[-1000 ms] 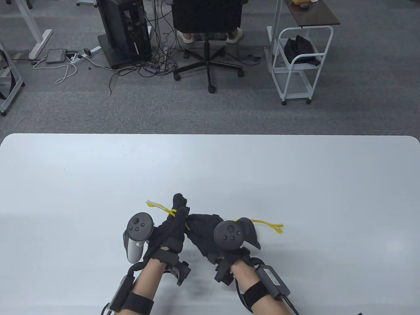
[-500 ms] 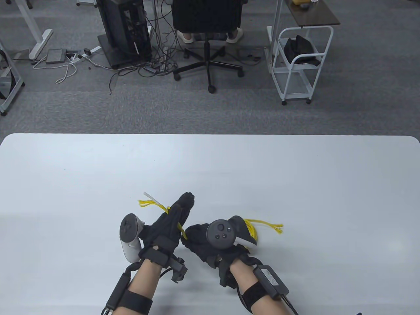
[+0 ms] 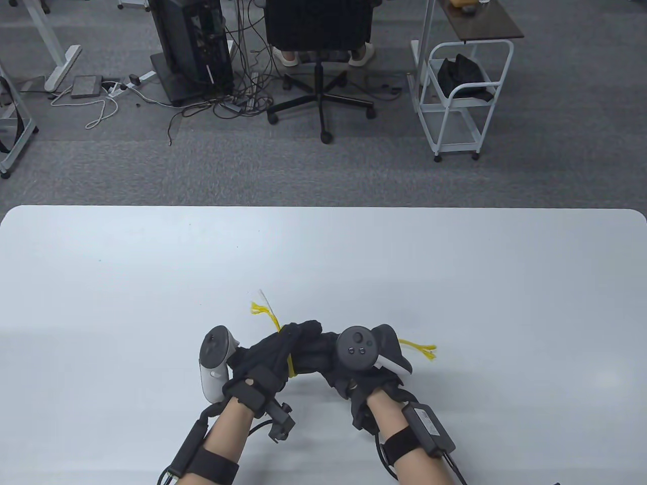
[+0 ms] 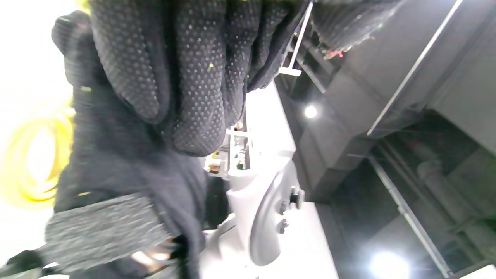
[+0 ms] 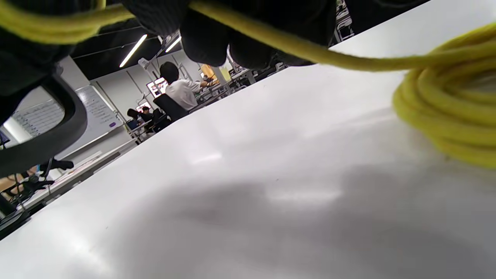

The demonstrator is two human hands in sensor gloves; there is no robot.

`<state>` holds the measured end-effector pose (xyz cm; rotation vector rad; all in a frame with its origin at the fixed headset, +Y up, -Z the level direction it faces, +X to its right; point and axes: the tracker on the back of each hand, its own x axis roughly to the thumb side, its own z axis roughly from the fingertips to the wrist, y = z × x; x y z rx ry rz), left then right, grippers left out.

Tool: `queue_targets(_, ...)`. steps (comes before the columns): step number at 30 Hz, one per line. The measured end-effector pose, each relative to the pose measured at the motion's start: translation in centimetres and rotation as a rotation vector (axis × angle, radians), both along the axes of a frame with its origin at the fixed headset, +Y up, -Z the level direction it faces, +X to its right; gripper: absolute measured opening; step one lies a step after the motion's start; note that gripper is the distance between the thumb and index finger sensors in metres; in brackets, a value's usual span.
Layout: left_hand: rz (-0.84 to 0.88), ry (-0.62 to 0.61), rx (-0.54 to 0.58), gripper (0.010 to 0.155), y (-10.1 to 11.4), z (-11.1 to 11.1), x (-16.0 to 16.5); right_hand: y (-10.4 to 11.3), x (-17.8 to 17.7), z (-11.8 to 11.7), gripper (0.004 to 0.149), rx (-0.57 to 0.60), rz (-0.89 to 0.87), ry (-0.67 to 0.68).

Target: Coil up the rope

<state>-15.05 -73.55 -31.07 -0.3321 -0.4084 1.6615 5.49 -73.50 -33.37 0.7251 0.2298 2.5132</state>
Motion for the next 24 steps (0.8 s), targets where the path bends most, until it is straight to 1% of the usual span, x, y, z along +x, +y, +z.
queue_targets(6, -0.136, -0.142, -0.05, 0.062, -0.3, -0.2, 0.5, 0.8, 1.7, -0.4, 0.041, 0.038, -0.05, -0.072)
queue_targets(10, -0.245, -0.251, -0.086, 0.061, -0.5, -0.2, 0.9, 1.2, 2.7, -0.7, 0.041, 0.024, -0.147, -0.109)
queue_targets(13, -0.394, -0.327, -0.107, 0.061, -0.8, -0.2, 1.4, 1.3, 2.8, -0.6, 0.041, 0.016, -0.209, -0.114)
queue_targets(15, -0.463, -0.332, -0.101, 0.062, -0.9, -0.1, 1.6, 1.4, 2.4, -0.5, 0.041, 0.018, -0.232, -0.1)
queue_targets(17, -0.472, -0.305, -0.107, 0.065, -1.1, -0.1, 1.6, 1.5, 1.9, -0.3, 0.041, 0.018, -0.254, -0.09)
queue_targets(19, -0.449, -0.269, -0.115, 0.069, -1.2, 0.0, 1.3, 1.7, 1.1, 0.0, 0.041, 0.012, -0.311, -0.069)
queue_targets(21, -0.416, -0.253, -0.111, 0.072, -1.2, 0.0, 1.0, 1.7, 0.8, 0.3, 0.041, 0.022, -0.327, -0.087)
queue_targets(24, -0.347, -0.159, -0.12, 0.072, -1.2, 0.0, 0.3, 1.8, 0.4, 0.6, 0.042, 0.032, -0.358, -0.063)
